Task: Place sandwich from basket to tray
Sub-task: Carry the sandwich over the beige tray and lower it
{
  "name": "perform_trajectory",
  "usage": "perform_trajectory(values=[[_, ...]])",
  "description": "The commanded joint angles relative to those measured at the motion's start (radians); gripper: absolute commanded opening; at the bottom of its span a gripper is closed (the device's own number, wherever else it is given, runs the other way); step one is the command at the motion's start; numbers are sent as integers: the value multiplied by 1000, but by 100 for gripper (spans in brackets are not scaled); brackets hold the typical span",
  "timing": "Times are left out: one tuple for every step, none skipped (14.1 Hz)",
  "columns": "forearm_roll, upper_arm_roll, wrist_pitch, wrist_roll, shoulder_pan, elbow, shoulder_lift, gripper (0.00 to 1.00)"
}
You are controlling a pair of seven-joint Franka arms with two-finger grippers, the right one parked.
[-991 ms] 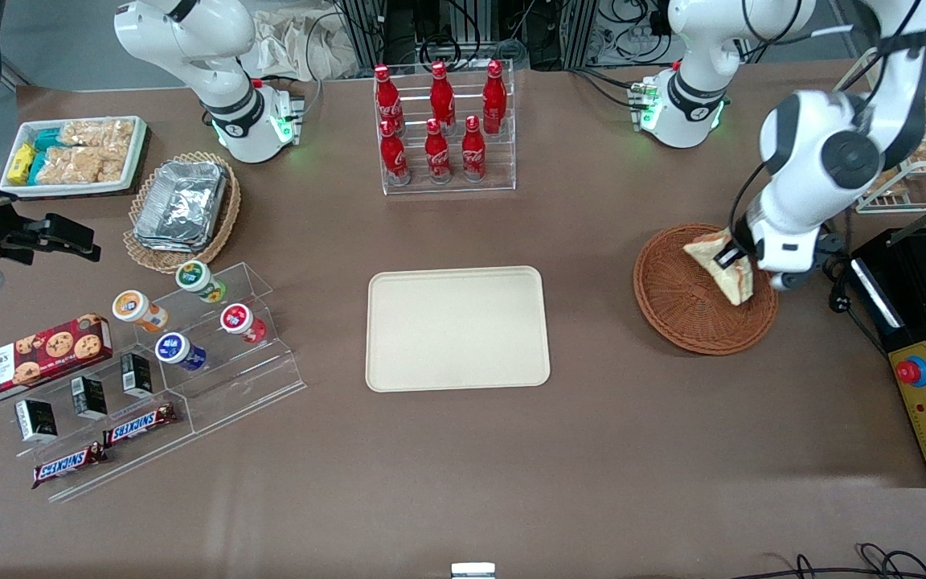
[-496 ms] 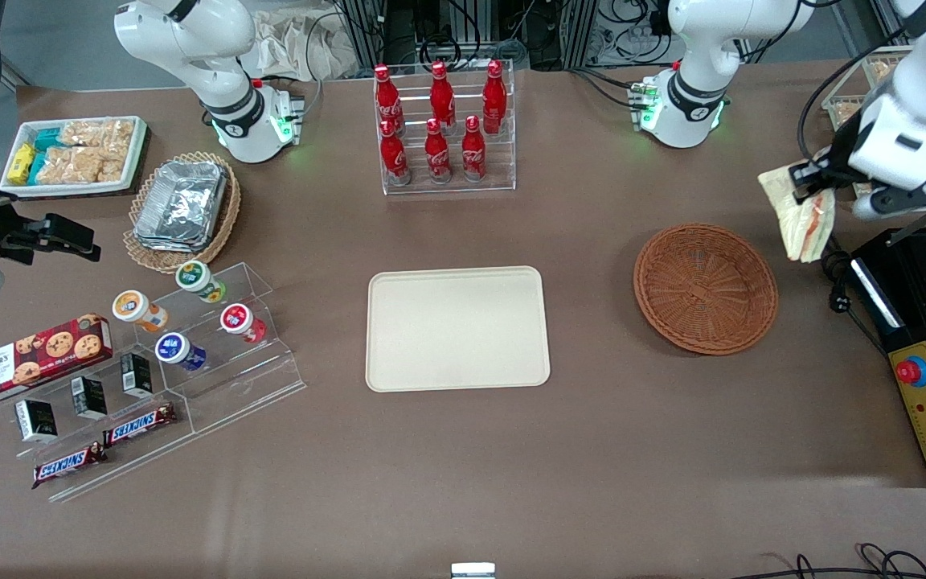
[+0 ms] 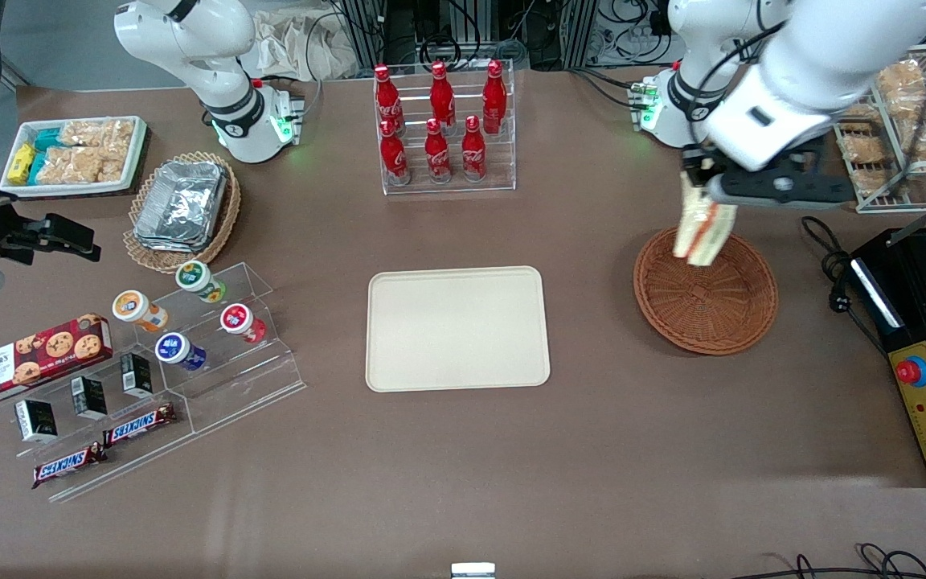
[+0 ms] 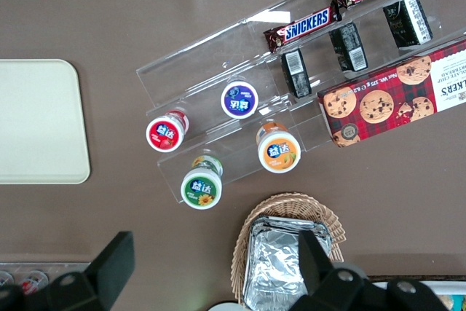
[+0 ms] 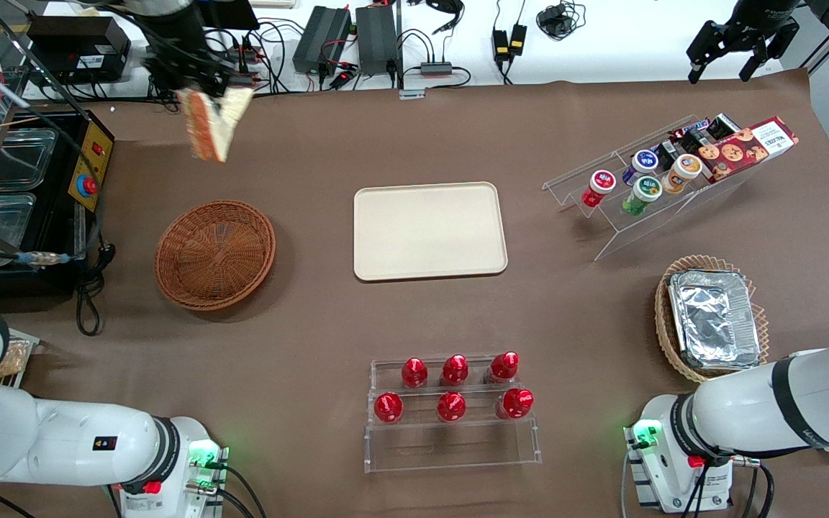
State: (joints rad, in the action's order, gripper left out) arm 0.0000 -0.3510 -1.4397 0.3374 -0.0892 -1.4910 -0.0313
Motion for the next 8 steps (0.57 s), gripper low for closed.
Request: perform_trajectory(values=[[14, -113, -4, 177, -12, 104, -142, 0], [29, -149, -23, 237, -29, 116, -183, 0], [66, -158, -62, 297, -58, 114, -212, 0], [87, -158, -112, 337, -87, 109, -243, 0], [90, -157, -149, 354, -105, 100, -283, 0], [94, -158, -172, 360, -119, 80, -320, 0], [95, -157, -213, 377, -125, 62, -352, 0], [95, -158, -266, 405, -127, 31, -378, 0]])
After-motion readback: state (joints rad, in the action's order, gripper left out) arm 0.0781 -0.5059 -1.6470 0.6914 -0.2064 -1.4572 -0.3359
